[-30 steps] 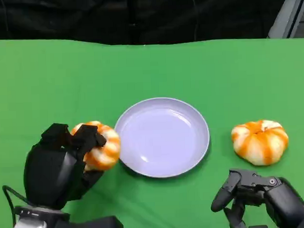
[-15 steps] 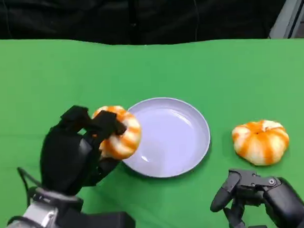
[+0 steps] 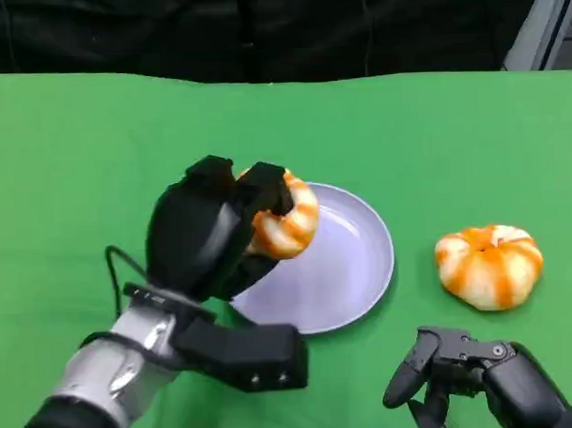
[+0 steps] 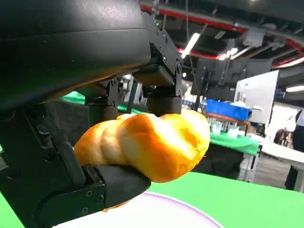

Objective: Grasp the bread from the table and place it into the plate.

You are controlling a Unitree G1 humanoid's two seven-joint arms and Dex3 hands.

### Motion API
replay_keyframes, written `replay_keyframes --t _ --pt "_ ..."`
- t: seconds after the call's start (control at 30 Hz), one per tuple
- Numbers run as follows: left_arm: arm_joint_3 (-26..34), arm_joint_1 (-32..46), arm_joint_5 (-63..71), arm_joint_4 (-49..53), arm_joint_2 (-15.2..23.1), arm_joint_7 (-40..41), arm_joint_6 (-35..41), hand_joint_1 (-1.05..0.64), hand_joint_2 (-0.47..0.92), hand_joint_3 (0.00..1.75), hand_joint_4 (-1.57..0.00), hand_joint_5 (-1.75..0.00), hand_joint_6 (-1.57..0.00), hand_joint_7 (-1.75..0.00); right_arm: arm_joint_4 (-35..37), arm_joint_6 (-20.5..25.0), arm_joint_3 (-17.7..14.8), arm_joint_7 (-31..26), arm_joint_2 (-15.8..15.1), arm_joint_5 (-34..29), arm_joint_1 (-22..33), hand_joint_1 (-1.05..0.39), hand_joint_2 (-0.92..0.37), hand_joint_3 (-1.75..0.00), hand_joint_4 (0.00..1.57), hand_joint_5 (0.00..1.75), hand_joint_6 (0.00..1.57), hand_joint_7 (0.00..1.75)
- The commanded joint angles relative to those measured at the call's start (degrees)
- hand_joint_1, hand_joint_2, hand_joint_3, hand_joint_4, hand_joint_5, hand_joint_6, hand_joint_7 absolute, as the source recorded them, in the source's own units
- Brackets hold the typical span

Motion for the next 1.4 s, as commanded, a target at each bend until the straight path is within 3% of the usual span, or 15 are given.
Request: replay_keyframes --t 0.03,0.13,0.3,0.33,0.37,0.4,0.43,0.5,0.57,0.73,0.97,1.23,1.4 --pt "-0.75 -3.62 -0.6 4.17 -1.15 -0.14 0.6 -0.19 0.23 1.39 -0.99 -1.75 -0.81 -1.67 -0.89 -0.41 0.45 -0.55 0.09 0.08 0.47 0.1 -0.4 -1.26 0.78 1.7 0.76 1.27" --pt "-1.2 -4.96 -0.83 6.15 -1.81 -0.97 1.26 -0.2 0.23 1.38 -0.99 -1.75 -0.77 -1.74 -1.34 -0.16 0.76 -0.72 0.19 -0.1 0.69 0.09 -0.41 -1.26 0.78 1.71 0.76 1.27" --pt "-1.45 -4.76 -1.86 5.01 -2.17 -4.82 4.01 -0.2 0.28 1.28 -0.95 -1.75 -0.77 -1.68 -1.45 -0.41 0.96 -1.06 0.0 -0.46 0.7 0.08 -0.4 -1.25 0.78 1.74 0.76 1.27" --pt "-1.34 -4.31 -2.56 3.97 -2.32 -7.28 5.1 -0.24 0.39 1.06 -0.88 -1.56 -0.79 -1.31 -1.52 -0.32 0.99 -0.98 0.03 -0.18 0.77 0.09 -0.4 -1.26 0.77 1.73 0.76 1.27" --pt "-1.25 -3.93 -3.08 3.05 -2.41 -9.18 5.96 -0.27 0.56 0.76 -0.78 -1.25 -0.83 -0.87 -1.56 -0.26 1.01 -0.93 0.04 0.03 0.83 0.09 -0.4 -1.26 0.77 1.72 0.76 1.27" --pt "-1.3 -3.4 -3.49 1.79 -2.5 -12.19 7.67 -0.28 0.65 0.6 -0.76 -1.13 -0.86 -0.68 -1.67 -0.09 1.06 -0.85 0.06 0.21 0.88 0.09 -0.4 -1.27 0.77 1.72 0.75 1.28" --pt "-1.57 -2.94 -3.7 0.54 -2.53 -15.4 9.67 -0.33 0.79 0.4 -0.61 -0.83 -0.76 -0.39 -1.69 -0.04 1.08 -0.83 0.03 0.28 0.88 0.09 -0.4 -1.27 0.77 1.72 0.75 1.28" --pt "-2.06 -1.97 -4.14 -2.53 -2.6 -22.73 14.41 -0.42 0.89 0.27 -0.39 -0.57 -0.57 -0.13 -1.63 -0.25 1.19 -0.96 0.01 0.12 0.84 0.08 -0.4 -1.27 0.78 1.73 0.75 1.28" --pt "-3.1 -1.26 -3.2 -5.85 -2.58 -30.0 20.12 -0.55 0.91 0.26 -0.23 -0.43 -0.37 -0.03 -1.79 -0.1 1.3 -1.12 -0.05 -0.3 0.85 0.08 -0.39 -1.26 0.77 1.73 0.75 1.28" --pt "-5.46 -0.28 -1.78 -9.37 -2.68 -40.21 28.46 -0.72 0.92 0.33 -0.03 -0.31 -0.17 0.0 -1.59 -0.46 1.4 -1.28 -0.17 -0.42 0.72 0.07 -0.39 -1.26 0.78 1.71 0.76 1.28" --pt "-7.35 -0.06 -3.26 -6.81 -1.97 -46.23 29.68 -0.82 0.92 0.52 0.0 -0.05 -0.06 -0.01 -1.4 -0.19 1.36 -1.24 -0.05 0.06 0.76 0.07 -0.4 -1.26 0.78 1.72 0.75 1.28" --pt "-6.23 0.83 -4.76 -9.38 0.08 -47.98 28.78 -0.88 0.92 0.58 0.0 -0.01 -0.06 -0.01 -1.6 0.23 1.42 -1.29 0.2 0.3 0.79 0.07 -0.4 -1.26 0.78 1.72 0.75 1.27" --pt "-3.13 4.72 -6.06 -20.67 3.76 -48.66 28.96 -0.86 0.92 0.59 -0.01 -0.01 -0.05 -0.01 -1.2 -0.44 1.5 -1.48 0.2 0.09 0.44 0.08 -0.4 -1.25 0.78 1.69 0.76 1.27"
